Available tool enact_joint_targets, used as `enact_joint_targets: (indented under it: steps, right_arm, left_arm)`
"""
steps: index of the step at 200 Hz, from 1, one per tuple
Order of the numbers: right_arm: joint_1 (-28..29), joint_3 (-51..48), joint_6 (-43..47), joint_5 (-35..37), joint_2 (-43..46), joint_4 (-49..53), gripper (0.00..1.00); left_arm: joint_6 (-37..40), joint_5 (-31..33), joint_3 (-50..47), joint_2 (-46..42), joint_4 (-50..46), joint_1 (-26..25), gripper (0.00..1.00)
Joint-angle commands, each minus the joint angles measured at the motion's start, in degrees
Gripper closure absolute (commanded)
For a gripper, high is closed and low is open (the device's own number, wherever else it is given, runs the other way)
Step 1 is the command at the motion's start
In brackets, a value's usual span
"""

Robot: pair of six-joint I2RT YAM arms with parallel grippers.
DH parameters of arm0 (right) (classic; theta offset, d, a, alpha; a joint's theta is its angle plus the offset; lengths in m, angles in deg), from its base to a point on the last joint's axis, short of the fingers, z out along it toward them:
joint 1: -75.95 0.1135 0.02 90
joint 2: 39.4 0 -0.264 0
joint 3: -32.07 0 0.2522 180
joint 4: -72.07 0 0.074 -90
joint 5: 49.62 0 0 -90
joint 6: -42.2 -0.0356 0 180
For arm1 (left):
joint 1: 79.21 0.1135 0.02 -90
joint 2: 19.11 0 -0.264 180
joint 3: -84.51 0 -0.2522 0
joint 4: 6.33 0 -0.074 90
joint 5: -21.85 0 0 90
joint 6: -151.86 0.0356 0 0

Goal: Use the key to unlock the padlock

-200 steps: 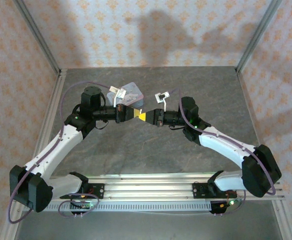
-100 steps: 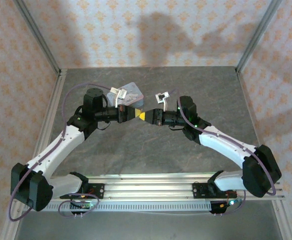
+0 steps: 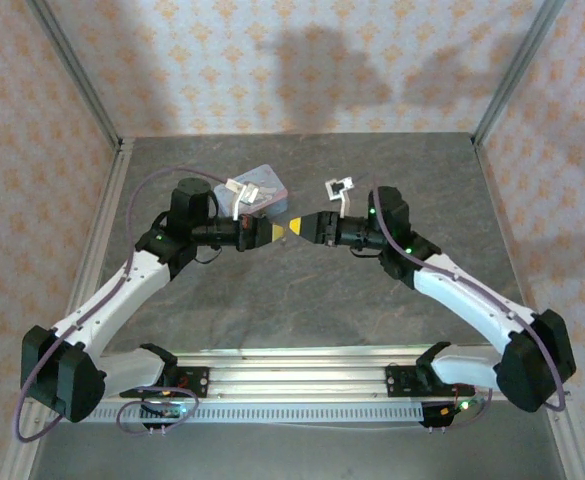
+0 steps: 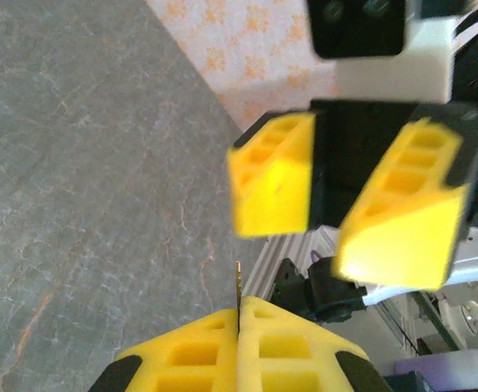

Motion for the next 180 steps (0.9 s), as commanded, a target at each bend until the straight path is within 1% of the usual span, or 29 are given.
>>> enact_joint_targets:
  steps: [1,22,43,79,156,170,180]
  right_arm:
    - [-0.2,4.4,3.8,-3.5,1.5,3.5,0.57]
    - [-0.2,6.4,4.2,-6.3,0.6,5.1,0.57]
    - [-0.2,7.2,3.9,-9.1,-2.1,5.2,0.57]
    - [-0.2,6.9,4.2,-11.0,-2.7,5.9,0.57]
    - [0.3,6.7,4.1,-13.6,-3.6,5.3,0.58]
    - [0.5,6.6,4.1,-13.9,-3.8,5.3,0.61]
    - [0.6,6.6,4.0,-14.0,-4.0,5.2,0.67]
  left_arm:
    - [6.8,-3.8,4.2,0.2,-6.5,-0.2,1.0]
    - [8.8,-6.2,5.6,0.3,-8.4,-0.2,1.0]
    - [10.9,-7.7,7.1,0.4,-11.1,-0.2,1.0]
    - [12.1,-9.3,8.3,0.5,-12.2,-0.2,1.0]
    - [11.9,-9.2,9.5,1.6,-12.3,-0.2,1.0]
    - [11.7,-9.3,9.6,1.7,-12.0,-0.2,1.0]
    - [11.6,-9.4,9.6,1.7,-12.0,-0.2,1.0]
